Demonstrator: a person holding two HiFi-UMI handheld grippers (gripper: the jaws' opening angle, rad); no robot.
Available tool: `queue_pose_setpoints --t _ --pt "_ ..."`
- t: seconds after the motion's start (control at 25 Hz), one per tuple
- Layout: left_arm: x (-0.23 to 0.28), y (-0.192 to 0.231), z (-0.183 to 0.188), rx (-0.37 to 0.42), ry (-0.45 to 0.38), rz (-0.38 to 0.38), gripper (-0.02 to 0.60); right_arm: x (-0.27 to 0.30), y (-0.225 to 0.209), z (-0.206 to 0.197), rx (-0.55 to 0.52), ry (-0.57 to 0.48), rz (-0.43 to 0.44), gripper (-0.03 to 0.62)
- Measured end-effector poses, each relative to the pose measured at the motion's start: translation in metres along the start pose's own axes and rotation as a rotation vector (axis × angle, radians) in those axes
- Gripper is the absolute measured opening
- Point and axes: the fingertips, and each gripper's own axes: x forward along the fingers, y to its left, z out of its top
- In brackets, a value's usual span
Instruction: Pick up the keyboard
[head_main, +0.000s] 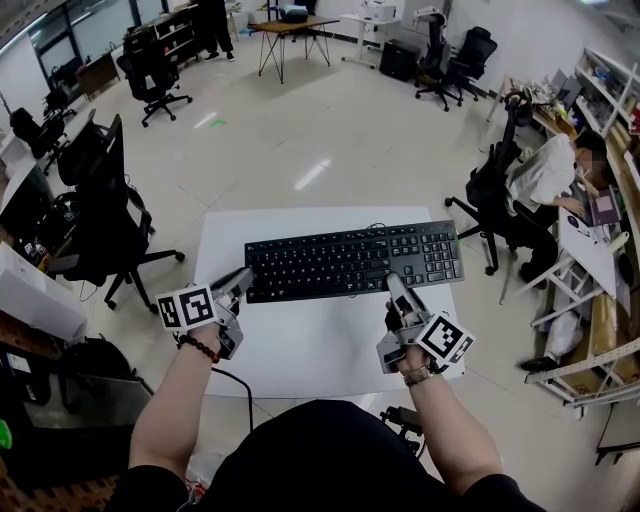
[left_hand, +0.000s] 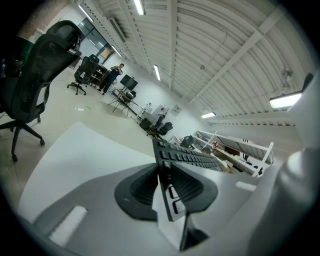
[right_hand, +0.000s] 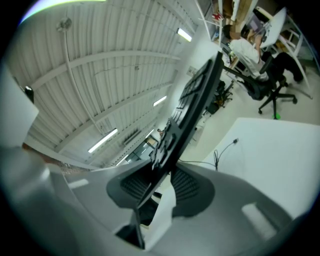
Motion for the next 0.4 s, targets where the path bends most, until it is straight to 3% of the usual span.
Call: queue_pose_setpoints --t 0.4 --pt "-0.0011 -0.0019 0.0002 0.004 0.001 -0.007 0.086 -0.0016 0.0034 -0.0004 -0.01 -0.006 0.016 0.118"
